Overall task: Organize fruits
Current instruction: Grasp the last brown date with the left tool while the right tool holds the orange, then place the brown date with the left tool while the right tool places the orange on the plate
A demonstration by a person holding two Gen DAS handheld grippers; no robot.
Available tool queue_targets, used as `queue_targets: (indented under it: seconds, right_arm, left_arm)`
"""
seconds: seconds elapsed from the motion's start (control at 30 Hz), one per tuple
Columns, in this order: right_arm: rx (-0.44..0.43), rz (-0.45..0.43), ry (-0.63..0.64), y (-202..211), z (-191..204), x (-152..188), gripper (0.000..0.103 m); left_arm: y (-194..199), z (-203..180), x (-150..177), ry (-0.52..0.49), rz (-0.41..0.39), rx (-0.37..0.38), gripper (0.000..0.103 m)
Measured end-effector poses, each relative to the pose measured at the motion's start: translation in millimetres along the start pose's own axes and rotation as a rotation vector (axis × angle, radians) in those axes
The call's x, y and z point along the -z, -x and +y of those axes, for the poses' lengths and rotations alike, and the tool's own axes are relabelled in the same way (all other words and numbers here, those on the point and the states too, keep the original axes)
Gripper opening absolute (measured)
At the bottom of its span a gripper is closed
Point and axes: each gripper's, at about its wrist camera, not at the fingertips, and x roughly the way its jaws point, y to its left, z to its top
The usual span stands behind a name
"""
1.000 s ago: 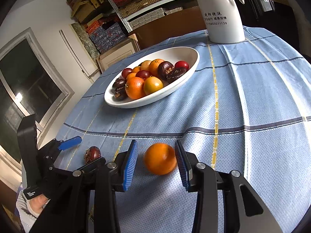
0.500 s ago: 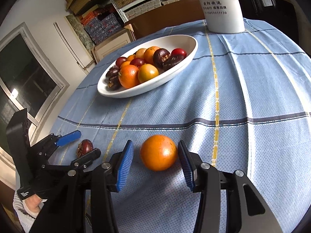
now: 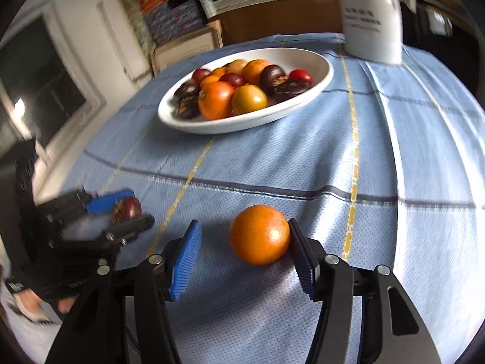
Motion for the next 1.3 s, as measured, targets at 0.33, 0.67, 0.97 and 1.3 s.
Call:
queue_targets:
  seconds: [0.33, 0.67, 0.97, 1.3]
  right_arm:
    - [0.041, 0.003, 0.094, -2, 9, 1, 0.039]
    - [0.081, -0.001, 0.125, -4, 18, 3, 0.038]
    - [0.051, -0.145, 0.089, 26, 16, 0, 0.038]
    - [0.054, -0.297, 0.089, 64, 20, -38, 0.038]
  left_arm:
    - [2, -6, 0, -0.034, -0.007, -0.021, 0.041]
    - [10, -8, 1, -0.036, -0.04, -0.067, 0.04]
    - [34, 3, -11, 0.011, -0.17, -0.134, 0.04]
    - [41, 13, -62, 0.01, -0.265, -0.175, 0.04]
